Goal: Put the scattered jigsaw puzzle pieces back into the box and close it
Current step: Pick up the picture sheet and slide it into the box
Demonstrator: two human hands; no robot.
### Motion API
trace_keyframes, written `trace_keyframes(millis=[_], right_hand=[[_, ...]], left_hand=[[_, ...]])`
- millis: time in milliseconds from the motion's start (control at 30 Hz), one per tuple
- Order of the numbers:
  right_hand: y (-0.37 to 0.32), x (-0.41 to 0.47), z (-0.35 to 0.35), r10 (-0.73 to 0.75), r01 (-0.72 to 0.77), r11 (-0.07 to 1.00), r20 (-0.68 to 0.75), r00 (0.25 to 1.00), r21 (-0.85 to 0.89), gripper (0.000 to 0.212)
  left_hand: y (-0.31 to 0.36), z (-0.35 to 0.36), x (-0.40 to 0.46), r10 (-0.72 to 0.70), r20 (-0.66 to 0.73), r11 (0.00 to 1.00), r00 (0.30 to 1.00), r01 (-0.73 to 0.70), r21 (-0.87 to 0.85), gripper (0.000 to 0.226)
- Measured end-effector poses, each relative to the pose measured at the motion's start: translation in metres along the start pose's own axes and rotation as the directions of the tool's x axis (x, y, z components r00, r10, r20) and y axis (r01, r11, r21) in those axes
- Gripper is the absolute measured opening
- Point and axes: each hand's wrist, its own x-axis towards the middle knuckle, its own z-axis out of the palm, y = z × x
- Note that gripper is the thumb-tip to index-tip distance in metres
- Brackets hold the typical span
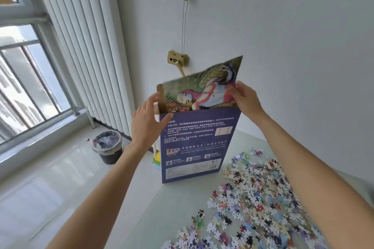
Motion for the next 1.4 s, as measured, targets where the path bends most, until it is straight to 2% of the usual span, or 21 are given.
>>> trace_keyframes(millis=[67,133,233,267,333,400,467,533,633,733,800,900,1000,1133,1233,1300,1400], right_hand=[[0.004,-0.002,0.006,-0.031,0.045,0.991,0.114,0.993,-0.124,0.041],[0.011,-0.003,0.009,-0.044,0.084,0.970,0.176,0.983,-0.228,0.043],[0.016,-0.007,0.006,-0.135,0.158,0.967,0.124,0.983,-0.201,0.022],[0.013,-0.008,0.005,-0.206,0.220,0.956,0.087,0.975,-0.195,0.032],[-0.001,-0.007,0.004,-0.387,0.401,0.872,0.107,0.916,-0.280,0.050],[-0.015,-0.002,0.014,-0.471,0.537,0.767,0.259,0.843,-0.352,0.045],[-0.022,0.003,0.025,-0.440,0.571,0.727,0.379,0.814,-0.381,0.031],[-0.023,0.008,0.030,-0.449,0.584,0.723,0.391,0.803,-0.370,0.021],[-0.018,0.010,0.028,-0.421,0.561,0.750,0.401,0.813,-0.351,0.020],[-0.011,0.010,0.036,-0.245,0.486,0.784,0.527,0.814,-0.386,0.028],[-0.007,0.007,0.040,-0.161,0.423,0.823,0.560,0.813,-0.379,0.031],[-0.008,0.002,0.040,-0.145,0.366,0.864,0.525,0.839,-0.346,0.030],[-0.007,-0.002,0.039,-0.196,0.385,0.861,0.481,0.854,-0.333,0.029],[-0.008,-0.010,0.039,-0.348,0.469,0.800,0.349,0.870,-0.373,0.026],[-0.013,-0.024,0.036,-0.522,0.537,0.720,0.166,0.837,-0.440,0.022],[-0.014,-0.040,0.032,-0.572,0.522,0.699,0.056,0.818,-0.490,0.021],[-0.010,-0.074,0.030,-0.560,0.465,0.712,-0.025,0.828,-0.526,0.021]], left_hand=[[0.002,-0.001,0.000,-0.062,-0.038,0.990,0.997,0.057,-0.128,0.052],[0.000,-0.001,0.002,-0.070,-0.061,0.983,0.996,0.058,-0.174,0.032],[-0.004,0.002,0.004,-0.037,-0.041,0.990,0.998,0.031,-0.140,0.016],[-0.006,0.003,0.004,-0.028,-0.034,0.991,0.999,0.023,-0.132,0.014],[-0.009,0.004,0.006,-0.019,-0.020,0.991,1.000,0.017,-0.130,0.014],[-0.012,0.004,0.007,-0.007,-0.006,0.991,1.000,0.006,-0.136,0.014],[-0.013,0.003,0.006,0.009,0.004,0.985,1.000,-0.008,-0.175,0.016],[-0.013,0.001,0.005,0.034,0.003,0.974,0.999,-0.033,-0.224,0.019],[-0.012,-0.001,0.002,0.091,-0.014,0.968,0.996,-0.092,-0.232,0.032],[-0.013,0.002,0.001,0.127,-0.001,0.986,0.992,-0.126,-0.111,0.040],[-0.014,0.006,0.001,0.144,-0.003,0.989,0.990,-0.144,-0.023,0.041],[-0.017,0.009,0.001,0.178,-0.017,0.982,0.984,-0.176,0.074,0.040],[-0.018,0.010,0.002,0.235,-0.017,0.959,0.972,-0.229,0.165,0.039],[-0.016,0.010,0.004,0.321,-0.066,0.912,0.945,-0.289,0.292,0.035],[-0.009,0.009,0.001,0.393,-0.121,0.873,0.911,-0.329,0.359,0.029],[0.001,0.009,-0.007,0.455,-0.158,0.860,0.876,-0.386,0.333,0.026],[0.019,0.010,-0.023,0.517,-0.176,0.852,0.837,-0.484,0.201,0.024]])
